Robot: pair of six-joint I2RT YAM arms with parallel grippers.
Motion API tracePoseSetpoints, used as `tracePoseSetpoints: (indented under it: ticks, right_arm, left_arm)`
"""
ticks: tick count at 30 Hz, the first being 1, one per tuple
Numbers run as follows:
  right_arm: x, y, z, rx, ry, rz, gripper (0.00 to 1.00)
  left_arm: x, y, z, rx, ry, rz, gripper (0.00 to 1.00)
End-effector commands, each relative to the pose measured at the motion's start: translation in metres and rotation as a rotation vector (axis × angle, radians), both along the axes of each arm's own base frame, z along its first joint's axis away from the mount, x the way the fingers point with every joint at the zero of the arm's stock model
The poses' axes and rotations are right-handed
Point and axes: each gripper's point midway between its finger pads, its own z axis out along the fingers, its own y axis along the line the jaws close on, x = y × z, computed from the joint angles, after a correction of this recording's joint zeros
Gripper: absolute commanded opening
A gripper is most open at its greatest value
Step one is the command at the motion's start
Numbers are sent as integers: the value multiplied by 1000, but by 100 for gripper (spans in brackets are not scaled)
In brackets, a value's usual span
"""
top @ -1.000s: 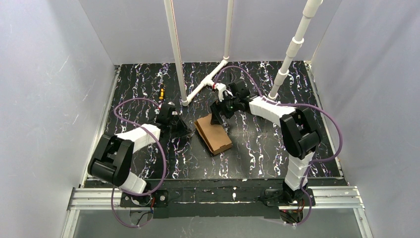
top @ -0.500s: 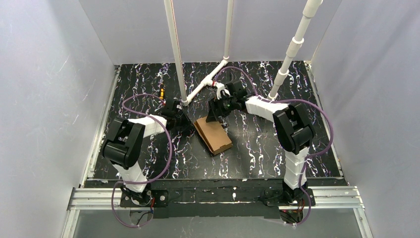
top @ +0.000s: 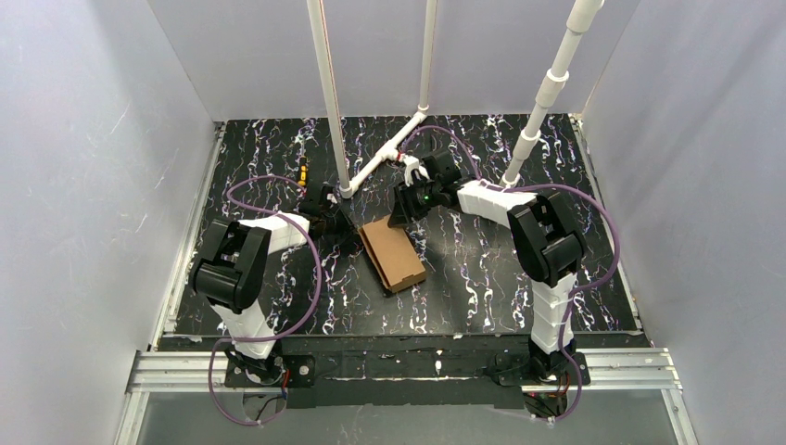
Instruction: Fold the paper box
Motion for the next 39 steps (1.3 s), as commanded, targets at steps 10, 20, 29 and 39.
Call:
tracePoseSetpoints:
  ticks: [10, 20, 29, 39]
  right_arm:
    - [-63, 40, 17, 98, 53, 259, 56]
    - [-90, 47, 17, 78, 35, 333, 64]
    - [-51, 14, 51, -106, -243, 357, 97]
    - [-88, -29, 88, -157, -469, 635, 98]
  left_arm:
    - [-3, -48, 70, -204, -133, -208, 0]
    - [-20, -40, 73, -202, -112, -139, 0]
    - [-57, 4, 69, -38, -144, -74, 0]
    - [-107, 24, 82, -17, -293, -184, 19]
